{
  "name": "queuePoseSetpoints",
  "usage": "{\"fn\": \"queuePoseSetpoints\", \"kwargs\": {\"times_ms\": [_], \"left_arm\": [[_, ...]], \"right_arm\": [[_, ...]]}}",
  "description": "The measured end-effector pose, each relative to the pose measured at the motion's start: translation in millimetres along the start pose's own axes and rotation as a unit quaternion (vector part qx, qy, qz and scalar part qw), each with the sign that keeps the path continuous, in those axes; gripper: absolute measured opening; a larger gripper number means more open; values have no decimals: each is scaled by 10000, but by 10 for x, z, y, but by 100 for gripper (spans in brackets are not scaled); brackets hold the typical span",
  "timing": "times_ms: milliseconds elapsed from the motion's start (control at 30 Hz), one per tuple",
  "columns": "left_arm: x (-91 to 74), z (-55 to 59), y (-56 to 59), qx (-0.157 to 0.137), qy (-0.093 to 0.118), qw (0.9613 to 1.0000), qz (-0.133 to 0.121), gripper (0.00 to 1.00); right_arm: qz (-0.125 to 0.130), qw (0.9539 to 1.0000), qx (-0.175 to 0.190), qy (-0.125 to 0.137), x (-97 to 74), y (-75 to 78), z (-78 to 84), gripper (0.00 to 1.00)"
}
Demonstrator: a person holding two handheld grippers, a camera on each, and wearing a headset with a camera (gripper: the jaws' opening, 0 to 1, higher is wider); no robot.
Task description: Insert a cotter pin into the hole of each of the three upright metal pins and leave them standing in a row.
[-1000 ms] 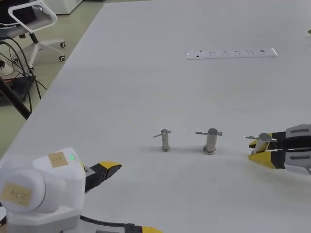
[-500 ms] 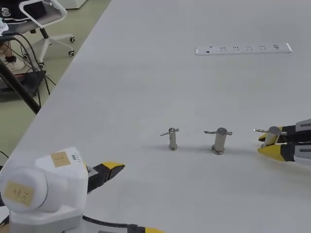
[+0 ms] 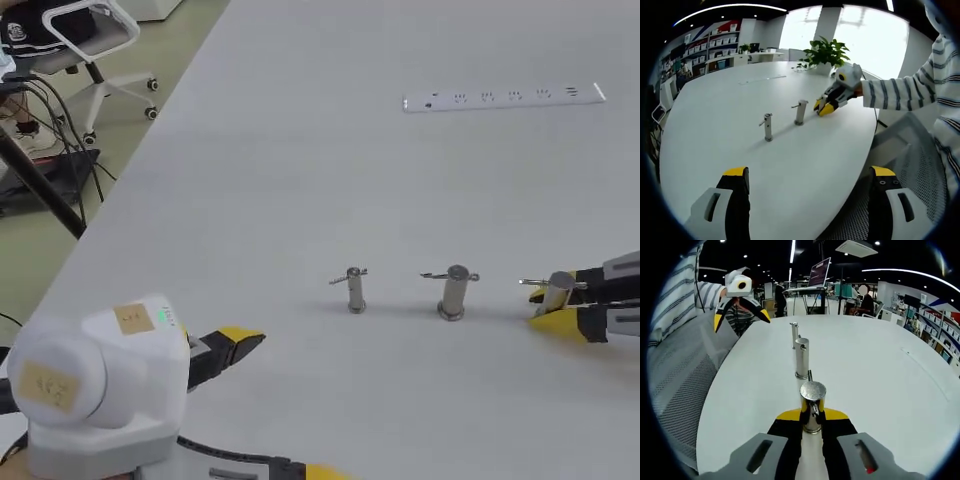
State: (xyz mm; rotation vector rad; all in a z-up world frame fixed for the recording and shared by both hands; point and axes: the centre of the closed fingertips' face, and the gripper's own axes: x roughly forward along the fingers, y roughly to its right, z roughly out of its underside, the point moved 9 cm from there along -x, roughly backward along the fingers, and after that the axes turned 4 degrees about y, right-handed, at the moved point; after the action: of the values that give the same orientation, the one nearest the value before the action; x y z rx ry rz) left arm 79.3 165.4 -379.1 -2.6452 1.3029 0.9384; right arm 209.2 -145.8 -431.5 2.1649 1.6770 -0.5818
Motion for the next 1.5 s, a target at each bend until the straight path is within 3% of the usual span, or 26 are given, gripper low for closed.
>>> {"fn": "queuePoseSetpoints", "kwargs": {"times_ms": [133, 233, 367, 433, 600, 700, 867, 1133, 1200, 1300, 1367, 1500], "left_arm": [[10, 2, 3, -9, -17, 10000, 12, 98], [18, 20, -12, 99, -204, 9997, -57, 96], [24, 3, -30, 104, -227, 9997, -68, 96], [29, -11, -29, 117, -227, 9997, -55, 96], [29, -47, -25, 114, -195, 9997, -69, 96], [25, -42, -41, 39, -224, 9997, -123, 93], [22, -49, -49, -15, -93, 9998, -202, 93], [24, -42, -73, -362, 39, 9985, -416, 95], [29, -25, -73, -455, 31, 9983, -353, 95], [33, -13, -44, -472, 139, 9984, -294, 95], [34, -6, -31, -480, 225, 9982, -276, 97], [17, -15, -13, -498, 432, 9975, -253, 97]], "right_arm": [[9, 10000, -3, 11, -32, 5, 15, 9], [9, 10000, 37, 25, -49, 16, 22, 9], [54, 10000, -28, -12, -48, 3, 12, 10], [131, 9998, 146, 62, -55, -1, 1, 11], [355, 9987, 348, 145, -111, -24, -75, 33], [483, 9952, 662, 530, -164, -66, -171, 39], [866, 9899, 879, 704, -330, -137, -277, 48], [1186, 9837, 1014, 898, -494, -366, -429, 56], [1273, 9815, 1080, 942, -516, -433, -461, 58], [1383, 9742, 1456, 1026, -534, -535, -482, 67], [1419, 9688, 1697, 1123, -540, -615, -486, 78], [1435, 9668, 1876, 977, -532, -747, -464, 90]]}}
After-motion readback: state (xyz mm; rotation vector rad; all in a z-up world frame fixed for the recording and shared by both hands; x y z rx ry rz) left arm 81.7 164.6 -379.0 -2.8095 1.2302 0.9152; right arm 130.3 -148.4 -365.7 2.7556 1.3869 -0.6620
